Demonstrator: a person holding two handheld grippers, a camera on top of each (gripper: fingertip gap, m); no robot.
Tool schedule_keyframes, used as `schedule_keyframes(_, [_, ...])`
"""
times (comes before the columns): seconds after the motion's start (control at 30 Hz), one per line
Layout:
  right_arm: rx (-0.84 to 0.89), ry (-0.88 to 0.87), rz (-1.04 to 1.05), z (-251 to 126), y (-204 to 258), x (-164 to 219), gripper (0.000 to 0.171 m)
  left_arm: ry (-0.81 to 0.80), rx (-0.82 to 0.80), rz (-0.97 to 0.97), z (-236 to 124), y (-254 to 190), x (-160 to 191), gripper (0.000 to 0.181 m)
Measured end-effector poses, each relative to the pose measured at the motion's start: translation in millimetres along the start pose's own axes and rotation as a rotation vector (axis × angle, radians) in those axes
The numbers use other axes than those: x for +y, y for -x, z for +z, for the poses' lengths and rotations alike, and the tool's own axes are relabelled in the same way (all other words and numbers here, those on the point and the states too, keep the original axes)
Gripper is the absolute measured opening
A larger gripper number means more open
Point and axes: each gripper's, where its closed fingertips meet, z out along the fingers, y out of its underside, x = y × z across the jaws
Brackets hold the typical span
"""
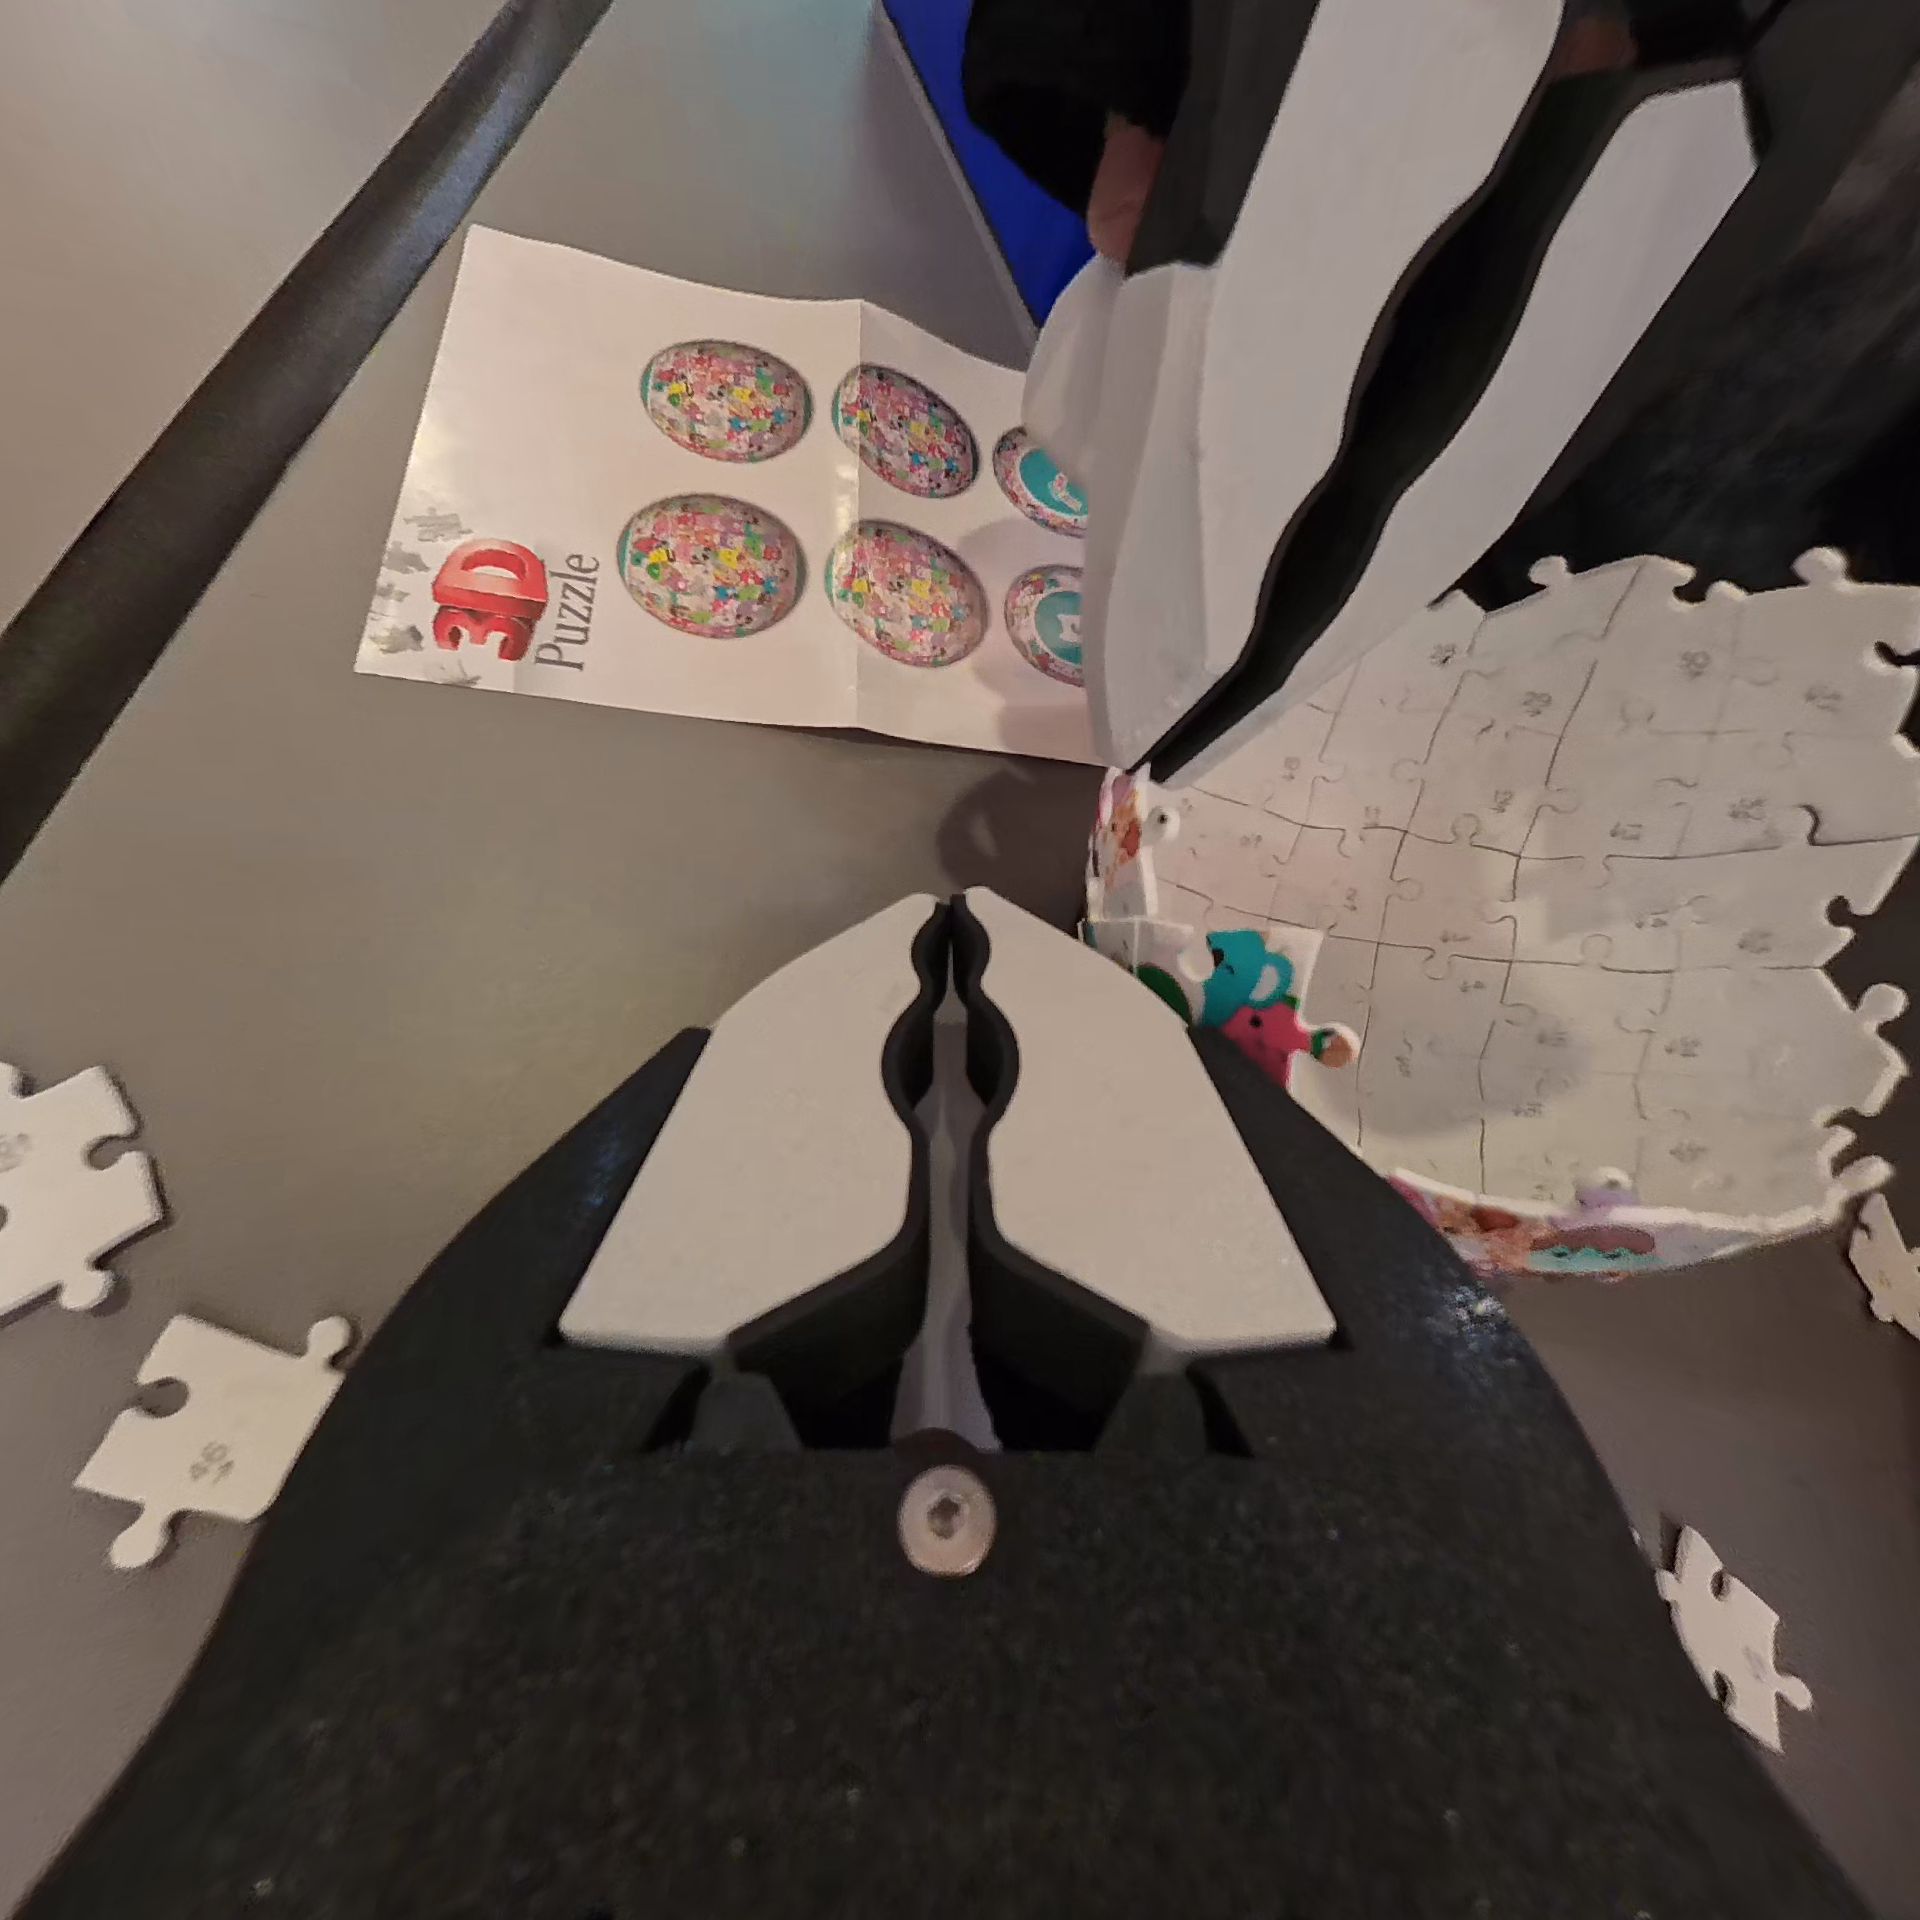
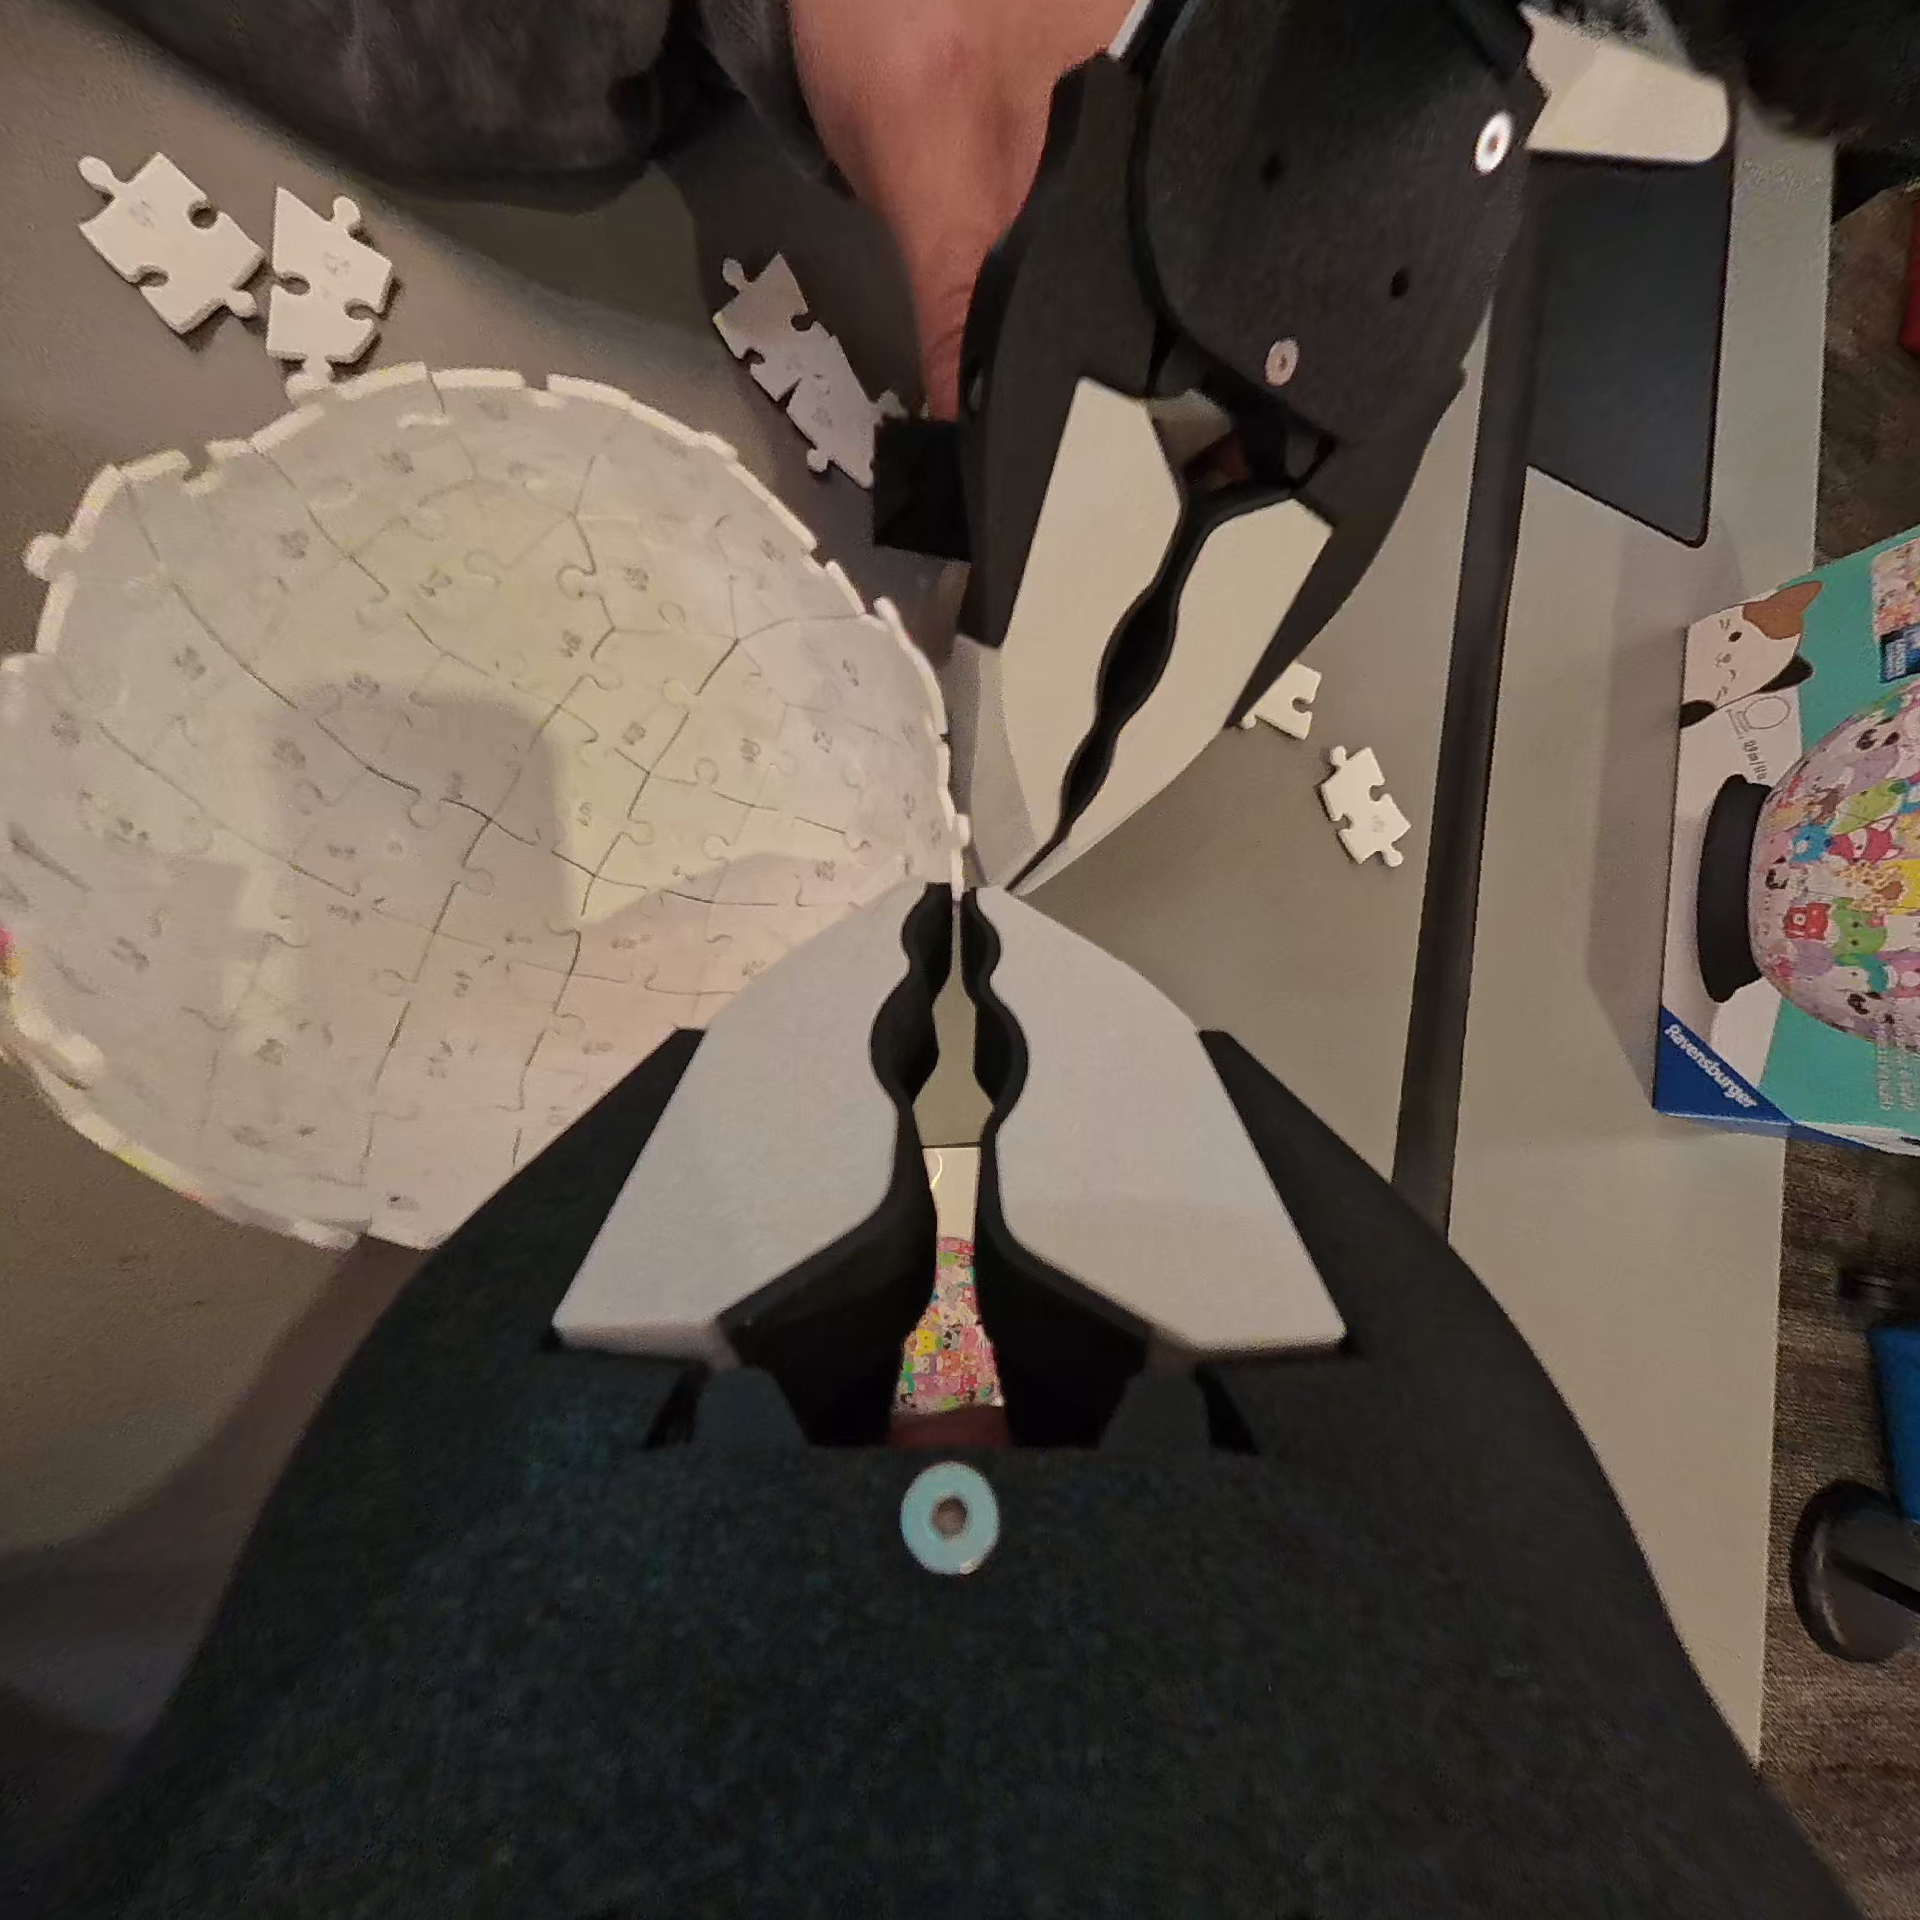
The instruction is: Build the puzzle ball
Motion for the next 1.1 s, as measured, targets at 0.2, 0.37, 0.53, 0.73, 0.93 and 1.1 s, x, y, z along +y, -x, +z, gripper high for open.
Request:
schedule_keyframes(0.2, [0.02, 0.024, -0.021, 0, 0, -1, 0.002, -0.061, 0.063, -0.035, -14, -5, -13, 0.001])
schedule_keyframes(0.37, [0.053, 0.056, -0.062, 0, -2, -1, 0.002, -0.007, 0.026, -0.05, -6, 3, 0, 0.0])
schedule_keyframes(0.53, [0.075, 0.056, -0.086, 0, -4, -2, 0.002, 0.046, 0.031, -0.037, -2, -2, 6, 0.0])
schedule_keyframes(0.73, [0.082, 0.068, -0.068, 1, -6, -1, 0.002, 0.068, 0.053, -0.028, 1, -7, 8, 0.0])
schedule_keyframes(0.93, [0.086, 0.083, -0.079, 1, -5, -2, 0.002, 0.073, 0.057, -0.037, 2, -7, 10, 0.0])
schedule_keyframes(1.1, [0.075, 0.087, -0.066, 1, -3, -3, 0.002, 0.08, 0.053, -0.038, 4, -6, 11, 0.0])
